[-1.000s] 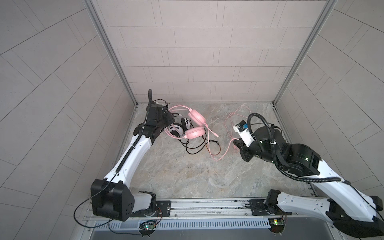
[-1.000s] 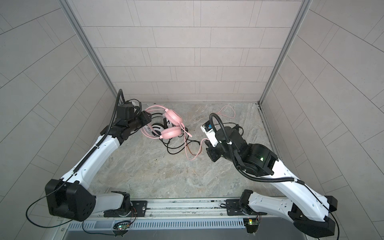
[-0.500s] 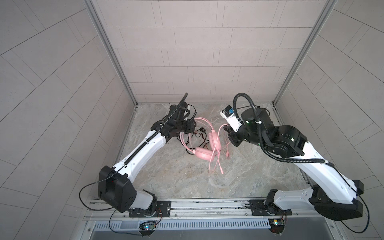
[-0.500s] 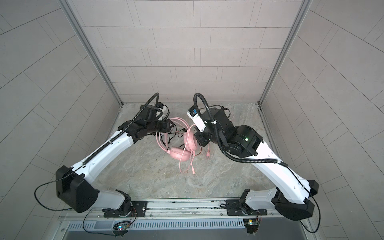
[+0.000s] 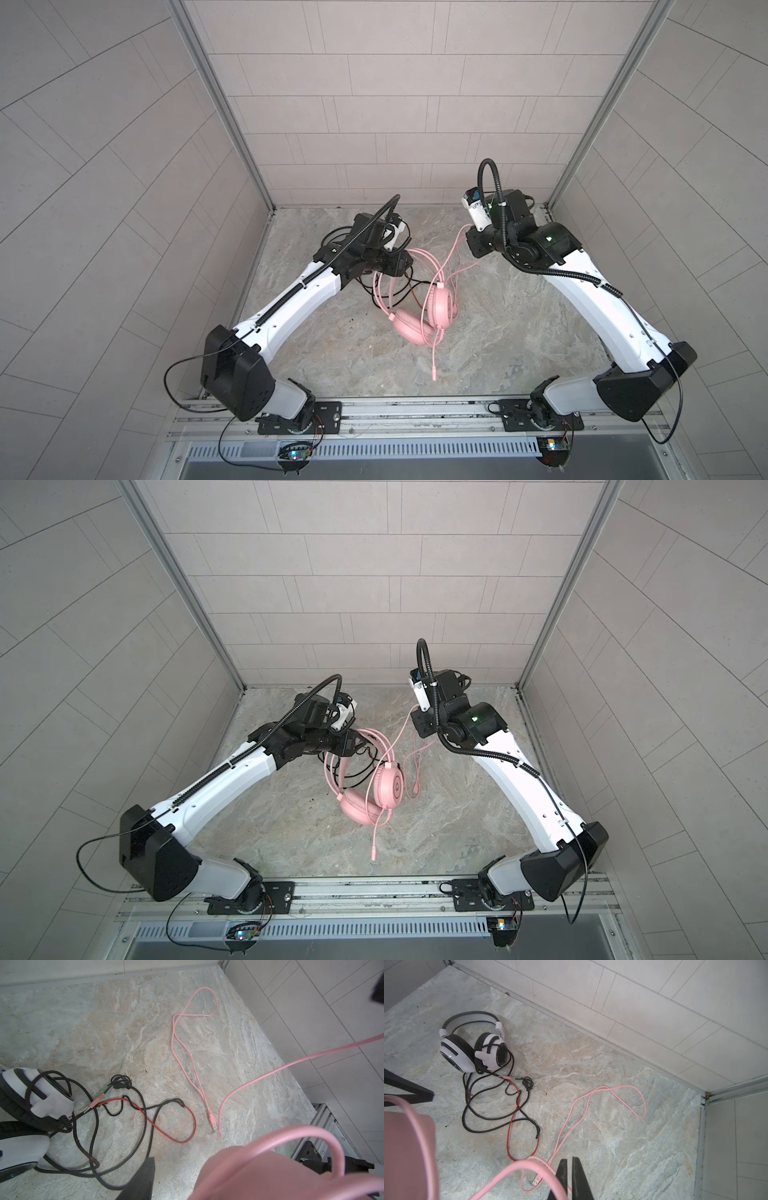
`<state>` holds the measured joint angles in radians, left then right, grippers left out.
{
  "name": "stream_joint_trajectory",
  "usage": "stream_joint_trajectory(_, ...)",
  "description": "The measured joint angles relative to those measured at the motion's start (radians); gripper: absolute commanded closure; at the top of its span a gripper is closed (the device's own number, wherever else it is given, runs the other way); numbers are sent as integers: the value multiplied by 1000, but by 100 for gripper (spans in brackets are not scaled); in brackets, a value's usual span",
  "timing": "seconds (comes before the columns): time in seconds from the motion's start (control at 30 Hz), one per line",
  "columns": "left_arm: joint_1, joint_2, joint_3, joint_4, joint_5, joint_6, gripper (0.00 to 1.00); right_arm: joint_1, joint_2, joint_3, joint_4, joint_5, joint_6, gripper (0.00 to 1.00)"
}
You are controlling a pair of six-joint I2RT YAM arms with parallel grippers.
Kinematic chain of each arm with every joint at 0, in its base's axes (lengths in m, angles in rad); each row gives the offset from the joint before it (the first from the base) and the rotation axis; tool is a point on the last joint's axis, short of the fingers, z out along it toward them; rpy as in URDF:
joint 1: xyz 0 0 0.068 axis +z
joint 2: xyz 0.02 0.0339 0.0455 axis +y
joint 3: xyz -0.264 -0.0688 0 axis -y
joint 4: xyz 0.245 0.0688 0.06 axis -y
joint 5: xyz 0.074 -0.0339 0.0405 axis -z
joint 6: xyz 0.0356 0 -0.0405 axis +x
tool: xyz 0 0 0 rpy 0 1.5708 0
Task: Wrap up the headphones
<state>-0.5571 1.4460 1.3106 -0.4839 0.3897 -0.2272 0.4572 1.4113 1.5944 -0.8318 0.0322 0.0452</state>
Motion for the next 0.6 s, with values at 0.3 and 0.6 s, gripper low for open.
stream_joint_trajectory(0.3, 8, -79, -39, 88, 65, -4, 100, -31, 8, -247, 160, -126, 62, 92)
stream_joint_trajectory(0.6, 39, -116, -119, 280, 217, -111, 100, -32, 8, -446, 429, -319, 174, 88)
